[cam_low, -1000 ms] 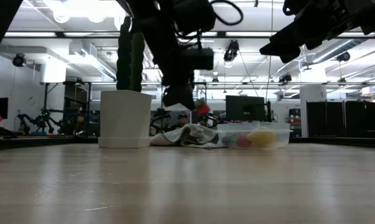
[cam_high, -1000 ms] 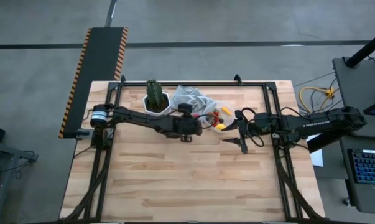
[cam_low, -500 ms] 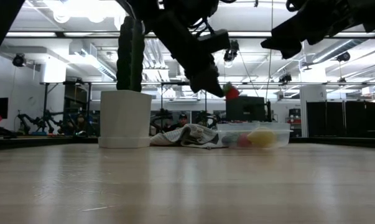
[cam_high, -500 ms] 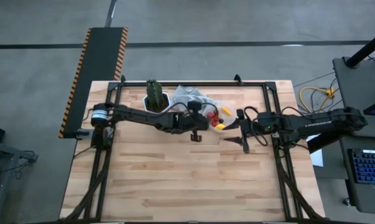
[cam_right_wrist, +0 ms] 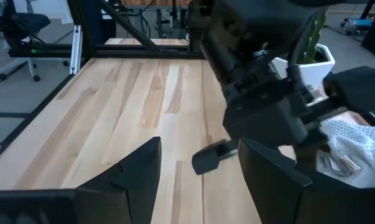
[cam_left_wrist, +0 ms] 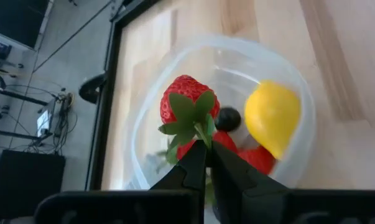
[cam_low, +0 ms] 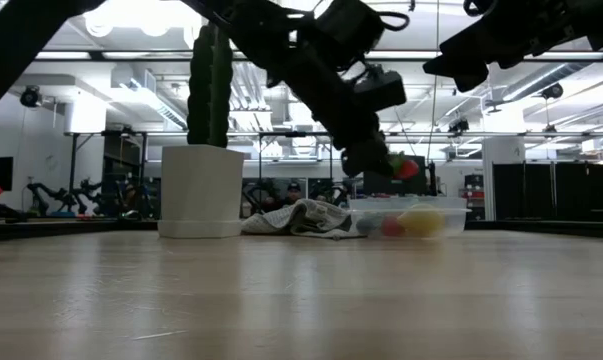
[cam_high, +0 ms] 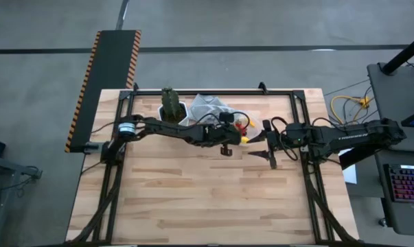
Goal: Pick and placing Produce into tupperware
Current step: Put the strawberry into the transparent bin
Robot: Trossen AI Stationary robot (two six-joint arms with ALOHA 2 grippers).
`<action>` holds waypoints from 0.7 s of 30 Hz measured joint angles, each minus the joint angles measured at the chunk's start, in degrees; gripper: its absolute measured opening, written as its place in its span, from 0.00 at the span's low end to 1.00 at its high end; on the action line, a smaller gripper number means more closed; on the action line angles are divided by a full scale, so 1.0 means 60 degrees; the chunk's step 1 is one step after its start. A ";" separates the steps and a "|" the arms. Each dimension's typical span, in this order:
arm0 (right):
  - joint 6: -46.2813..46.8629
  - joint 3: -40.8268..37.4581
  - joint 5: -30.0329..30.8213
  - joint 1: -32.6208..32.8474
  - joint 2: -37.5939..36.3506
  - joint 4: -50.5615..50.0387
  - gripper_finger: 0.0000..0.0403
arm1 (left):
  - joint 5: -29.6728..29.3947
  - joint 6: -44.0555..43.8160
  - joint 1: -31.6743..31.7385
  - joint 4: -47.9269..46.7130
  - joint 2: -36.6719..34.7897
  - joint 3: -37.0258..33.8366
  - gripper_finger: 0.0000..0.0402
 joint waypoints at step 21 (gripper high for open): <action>0.0000 0.0000 0.0002 -0.0001 -0.0053 -0.0189 0.52 | 0.0921 0.0033 0.0274 -0.0104 0.0733 0.0607 0.00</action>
